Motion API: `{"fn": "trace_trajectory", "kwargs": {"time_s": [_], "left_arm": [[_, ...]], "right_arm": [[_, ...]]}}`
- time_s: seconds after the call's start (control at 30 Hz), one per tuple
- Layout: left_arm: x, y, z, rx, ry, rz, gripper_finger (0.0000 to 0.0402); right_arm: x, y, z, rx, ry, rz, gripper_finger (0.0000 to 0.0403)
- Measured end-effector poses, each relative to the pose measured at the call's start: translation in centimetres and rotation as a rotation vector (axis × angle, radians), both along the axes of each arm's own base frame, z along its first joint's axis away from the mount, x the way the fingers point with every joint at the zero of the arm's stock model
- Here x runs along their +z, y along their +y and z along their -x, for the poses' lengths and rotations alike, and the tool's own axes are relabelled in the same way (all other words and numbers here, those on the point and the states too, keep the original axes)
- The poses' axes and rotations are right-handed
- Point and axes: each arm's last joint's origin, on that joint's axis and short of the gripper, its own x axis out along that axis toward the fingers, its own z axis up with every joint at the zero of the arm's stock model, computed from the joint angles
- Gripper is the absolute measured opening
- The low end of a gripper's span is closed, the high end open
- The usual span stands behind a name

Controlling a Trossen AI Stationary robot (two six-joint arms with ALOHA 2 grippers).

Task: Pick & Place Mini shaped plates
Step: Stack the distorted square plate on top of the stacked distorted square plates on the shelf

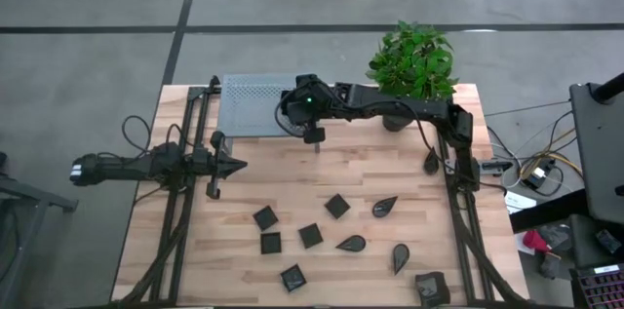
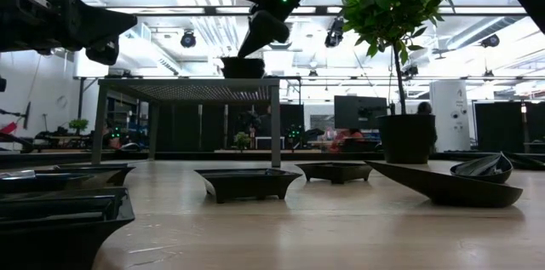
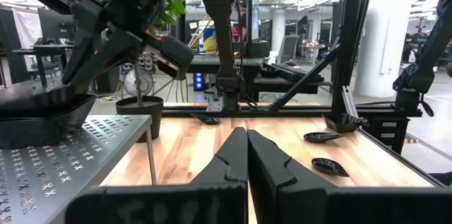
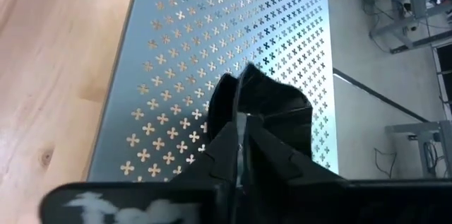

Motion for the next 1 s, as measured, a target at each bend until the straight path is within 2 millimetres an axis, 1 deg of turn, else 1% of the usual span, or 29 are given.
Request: {"fn": "trace_trajectory", "kwargs": {"time_s": [0.23, 0.43, 0.57, 0.77, 0.9, 1.0], "left_arm": [[0.0, 0.0, 0.0, 0.0, 0.0, 0.0, 0.0], [0.0, 0.0, 0.0, 0.0, 0.0, 0.0, 0.0], [0.0, 0.0, 0.0, 0.0, 0.0, 0.0, 0.0], [0.0, 0.0, 0.0, 0.0, 0.0, 0.0, 0.0], [0.0, 0.0, 0.0, 0.0, 0.0, 0.0, 0.0], [0.0, 0.0, 0.0, 0.0, 0.0, 0.0, 0.0]], "right_arm": [[0.1, 0.2, 0.0, -0.009, -0.01, 0.002, 0.0092], [1.3, 1.4, 0.6, -0.047, -0.039, -0.063, 0.0121], [1.8, 2.8, 1.4, -0.047, -0.007, -0.103, 0.0127], [2.1, 5.3, 2.9, -0.082, 0.081, -0.21, 0.0127], [1.9, 7.4, 3.2, -0.061, 0.119, -0.316, 0.0123], [1.7, 9.1, 3.3, -0.045, 0.15, -0.359, 0.0117]]}}
